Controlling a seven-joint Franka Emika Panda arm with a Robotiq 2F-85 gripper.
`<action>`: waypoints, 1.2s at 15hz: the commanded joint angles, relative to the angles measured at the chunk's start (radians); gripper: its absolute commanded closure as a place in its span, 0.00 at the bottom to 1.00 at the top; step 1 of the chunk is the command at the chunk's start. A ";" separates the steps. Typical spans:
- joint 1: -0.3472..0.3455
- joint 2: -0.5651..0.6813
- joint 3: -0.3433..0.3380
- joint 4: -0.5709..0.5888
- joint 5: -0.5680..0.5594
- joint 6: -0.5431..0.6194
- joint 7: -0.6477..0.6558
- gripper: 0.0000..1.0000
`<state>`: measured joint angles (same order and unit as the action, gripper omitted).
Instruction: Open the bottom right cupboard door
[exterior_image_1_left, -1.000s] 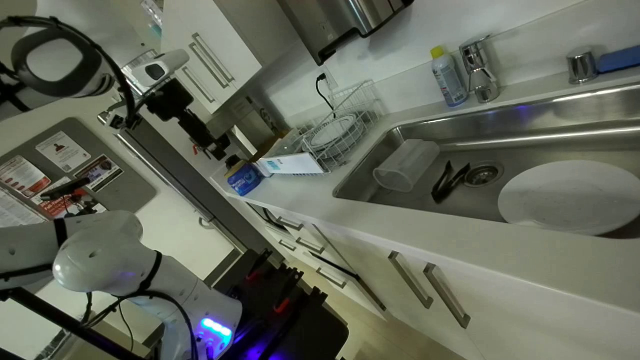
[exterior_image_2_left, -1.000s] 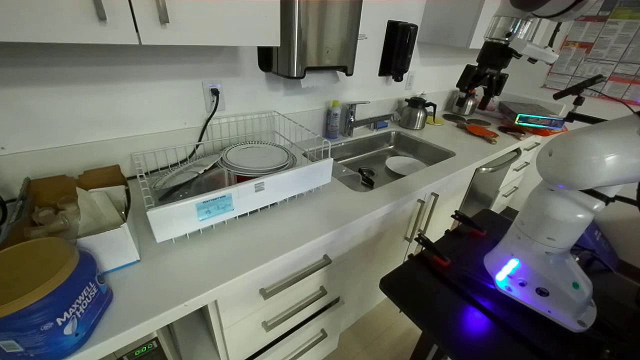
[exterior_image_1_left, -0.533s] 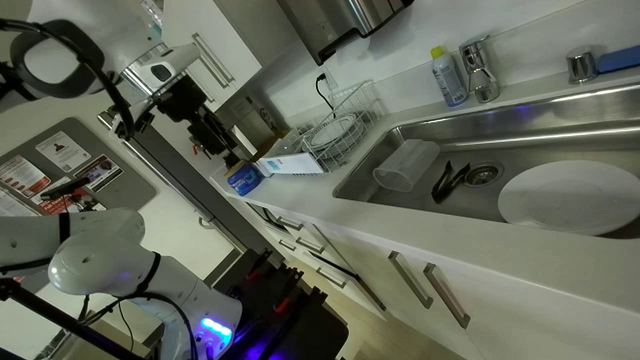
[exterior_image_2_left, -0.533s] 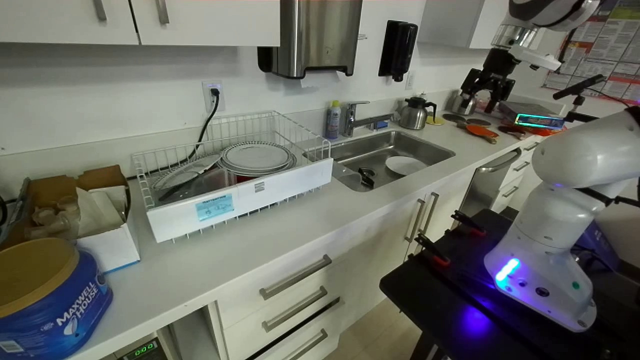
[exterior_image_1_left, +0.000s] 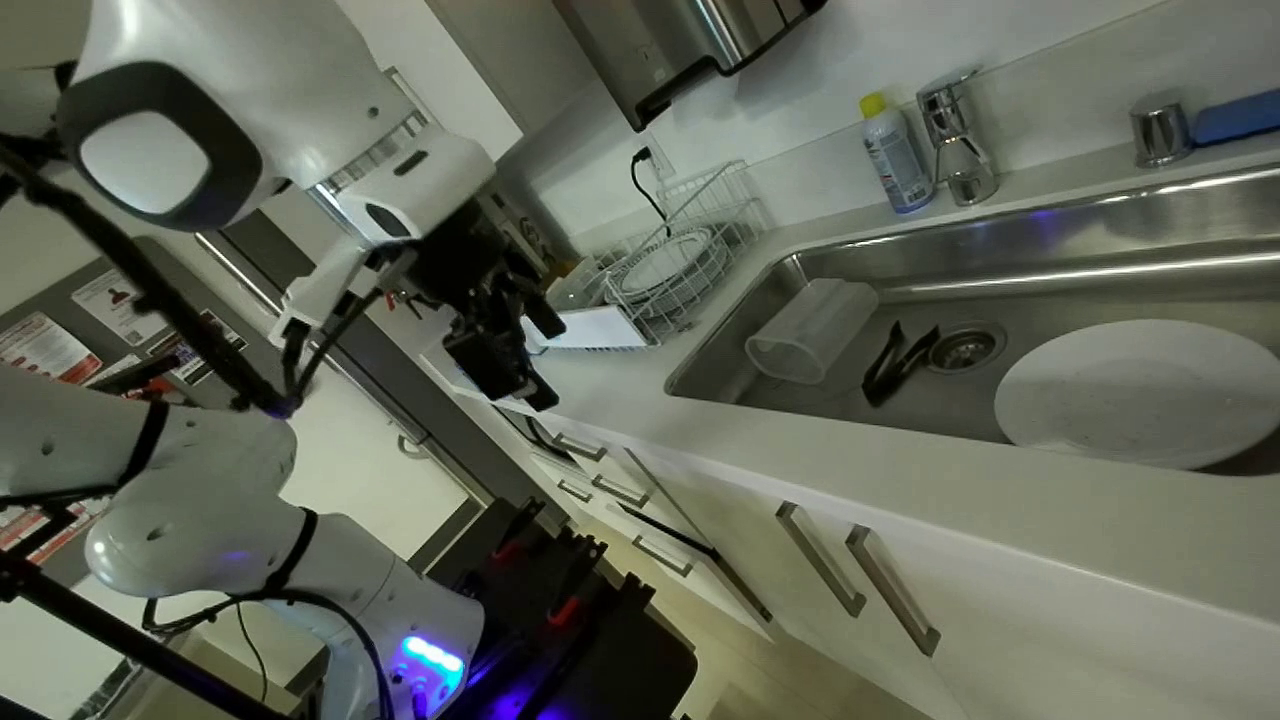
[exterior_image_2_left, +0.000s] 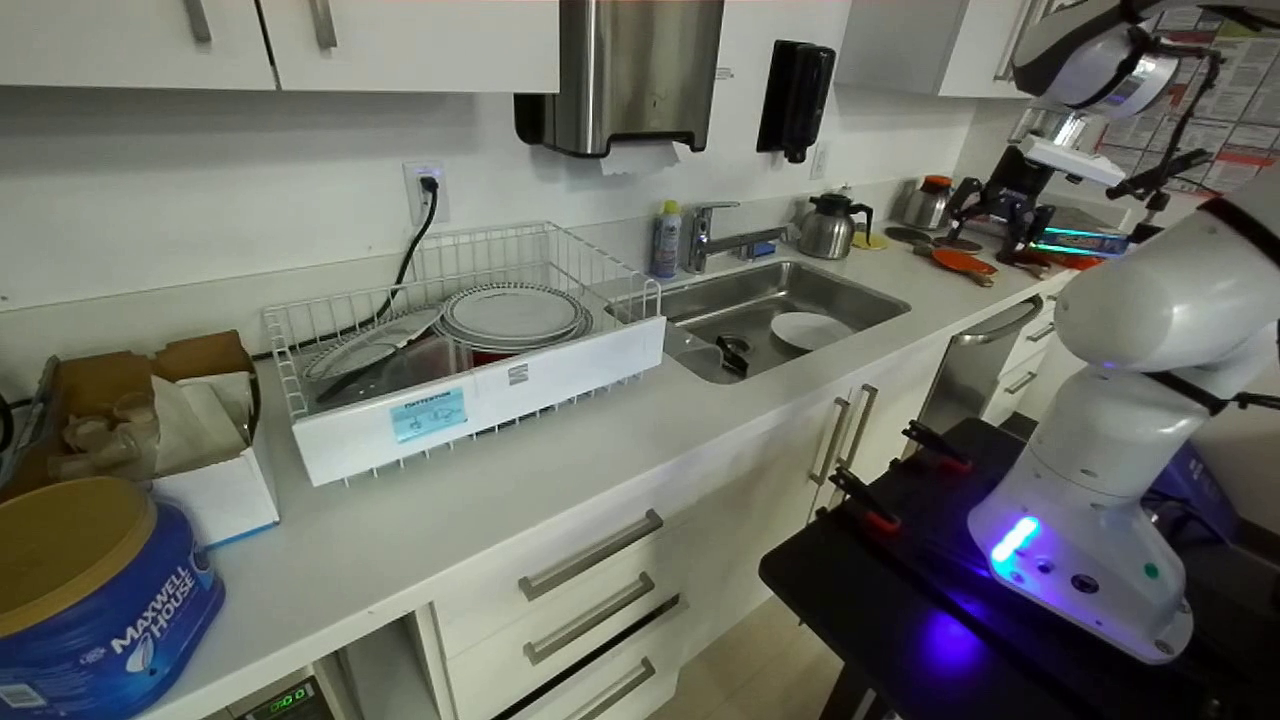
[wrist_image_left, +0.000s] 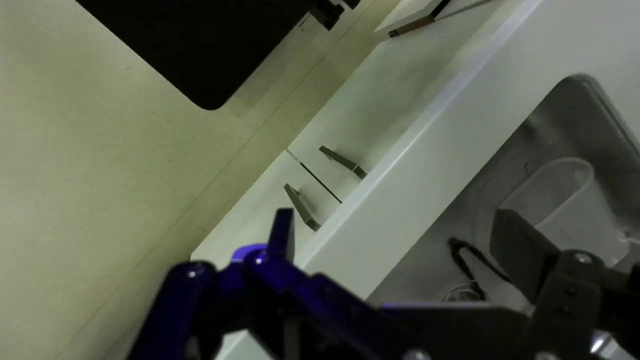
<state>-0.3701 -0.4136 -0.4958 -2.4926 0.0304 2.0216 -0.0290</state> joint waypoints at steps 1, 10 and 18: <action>-0.033 0.184 -0.056 0.077 0.117 0.049 -0.011 0.00; -0.133 0.488 -0.201 0.128 0.437 0.139 -0.098 0.00; -0.169 0.510 -0.195 0.129 0.427 0.130 -0.099 0.00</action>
<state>-0.5284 0.0996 -0.7016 -2.3633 0.4612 2.1527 -0.1319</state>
